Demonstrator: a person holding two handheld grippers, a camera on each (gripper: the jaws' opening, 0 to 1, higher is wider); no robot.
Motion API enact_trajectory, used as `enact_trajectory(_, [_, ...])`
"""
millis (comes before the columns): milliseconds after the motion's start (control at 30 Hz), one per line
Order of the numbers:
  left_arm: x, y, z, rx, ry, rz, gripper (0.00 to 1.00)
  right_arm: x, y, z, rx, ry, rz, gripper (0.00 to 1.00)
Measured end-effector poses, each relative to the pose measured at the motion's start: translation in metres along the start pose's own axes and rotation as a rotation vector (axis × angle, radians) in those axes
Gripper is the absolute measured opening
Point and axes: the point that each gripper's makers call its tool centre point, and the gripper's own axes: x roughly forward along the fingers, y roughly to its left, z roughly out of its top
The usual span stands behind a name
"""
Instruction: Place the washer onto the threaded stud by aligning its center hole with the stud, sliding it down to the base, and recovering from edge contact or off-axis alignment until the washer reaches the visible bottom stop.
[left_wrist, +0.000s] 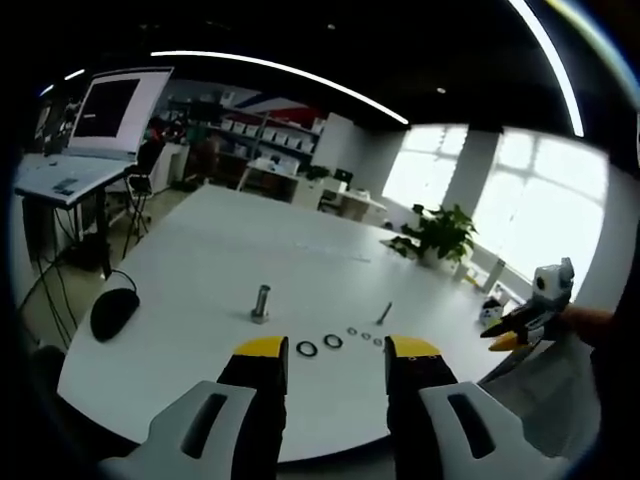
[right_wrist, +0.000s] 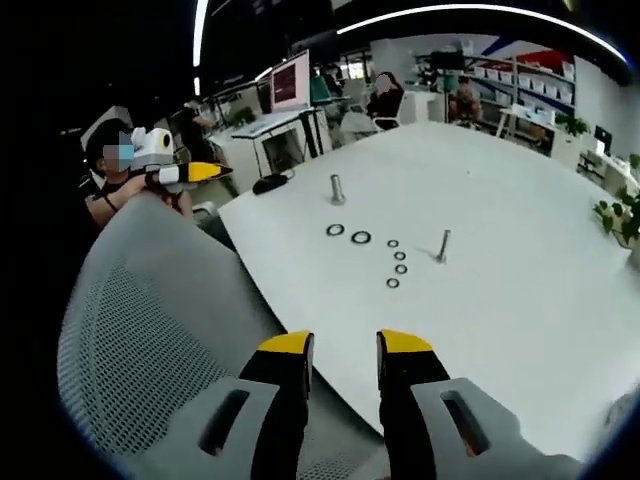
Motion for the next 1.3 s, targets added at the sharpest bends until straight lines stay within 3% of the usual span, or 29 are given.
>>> enact_trajectory(200, [0.001,-0.001,-0.002,0.008,0.012,-0.006,0.35,0.020,-0.011,0.014,-0.083,0.037,0.037,0.27])
enact_trajectory(467, [0.001,-0.001,-0.002,0.004,0.017,-0.010,0.34,0.045,-0.030,0.033,-0.107,0.044,0.049,0.31])
enact_trajectory(767, [0.002,-0.002,-0.005,0.004,0.034,-0.019,0.33,0.072,-0.056,0.027,-0.115,0.114,0.024,0.30])
enact_trajectory(1133, [0.002,-0.003,-0.006,0.003,0.042,-0.026,0.32,0.113,-0.057,0.015,-0.117,0.203,0.069,0.27])
enact_trajectory(1300, [0.003,-0.003,-0.006,0.000,0.042,-0.023,0.32,0.130,-0.055,0.005,-0.165,0.265,0.088,0.26])
